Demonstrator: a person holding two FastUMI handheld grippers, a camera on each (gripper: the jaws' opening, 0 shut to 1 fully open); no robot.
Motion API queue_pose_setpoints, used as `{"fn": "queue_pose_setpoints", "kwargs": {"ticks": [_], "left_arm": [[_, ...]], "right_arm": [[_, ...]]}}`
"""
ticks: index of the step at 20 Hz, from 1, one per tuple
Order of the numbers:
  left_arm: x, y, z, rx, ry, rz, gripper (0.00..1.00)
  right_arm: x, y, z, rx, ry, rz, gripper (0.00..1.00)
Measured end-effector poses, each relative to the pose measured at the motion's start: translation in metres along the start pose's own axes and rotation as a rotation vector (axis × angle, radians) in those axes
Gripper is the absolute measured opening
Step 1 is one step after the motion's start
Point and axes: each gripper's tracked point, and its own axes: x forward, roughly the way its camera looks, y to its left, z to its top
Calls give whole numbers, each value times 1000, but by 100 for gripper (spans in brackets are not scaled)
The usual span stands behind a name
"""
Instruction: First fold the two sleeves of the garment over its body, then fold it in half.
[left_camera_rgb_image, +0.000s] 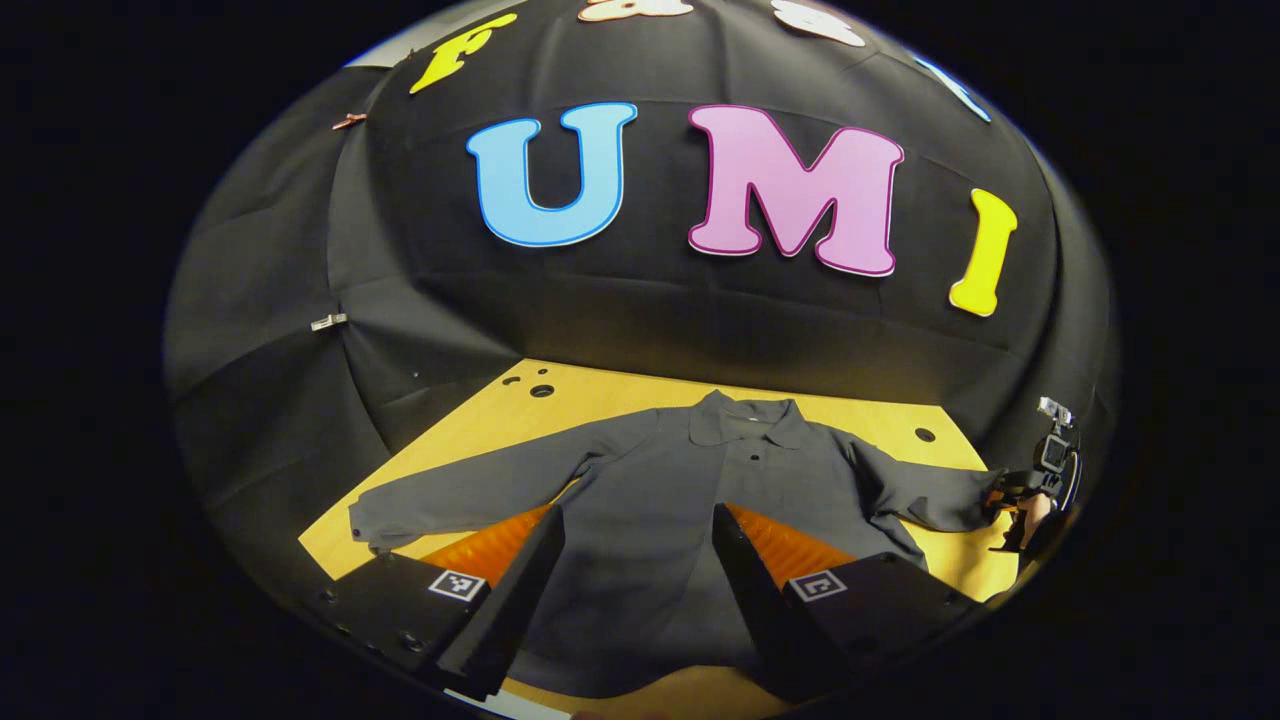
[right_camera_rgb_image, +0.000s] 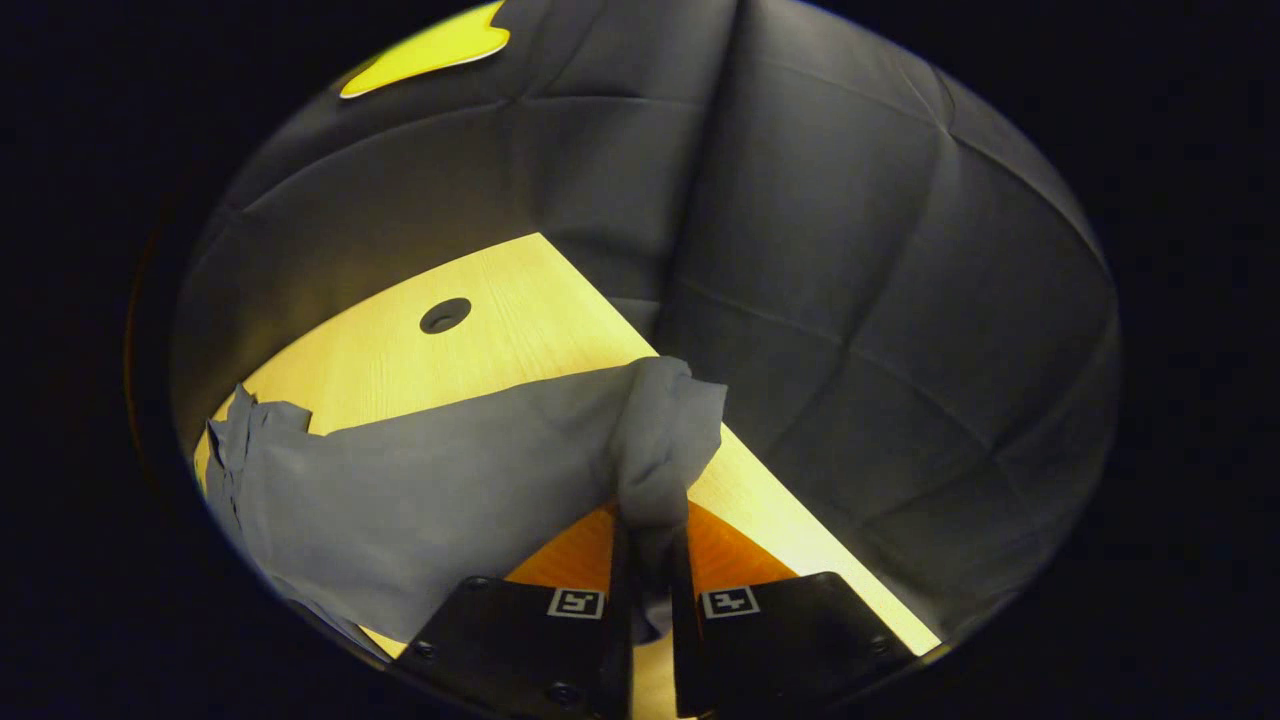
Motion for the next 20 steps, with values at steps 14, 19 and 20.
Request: {"fn": "queue_pose_setpoints", "kwargs": {"ticks": [14,19,20], "left_arm": [[-6,26,-5,0,-12,47,94],[-15,41,-8,-27,-24,45,94],[-18,45,-8,-38,-22,48,94]], "right_arm": [[-75,41,68,-144,-176,84,7],[-147,72,119,-225,-285,146,6],[-163,81,131,-243,-307,160,6]]}}
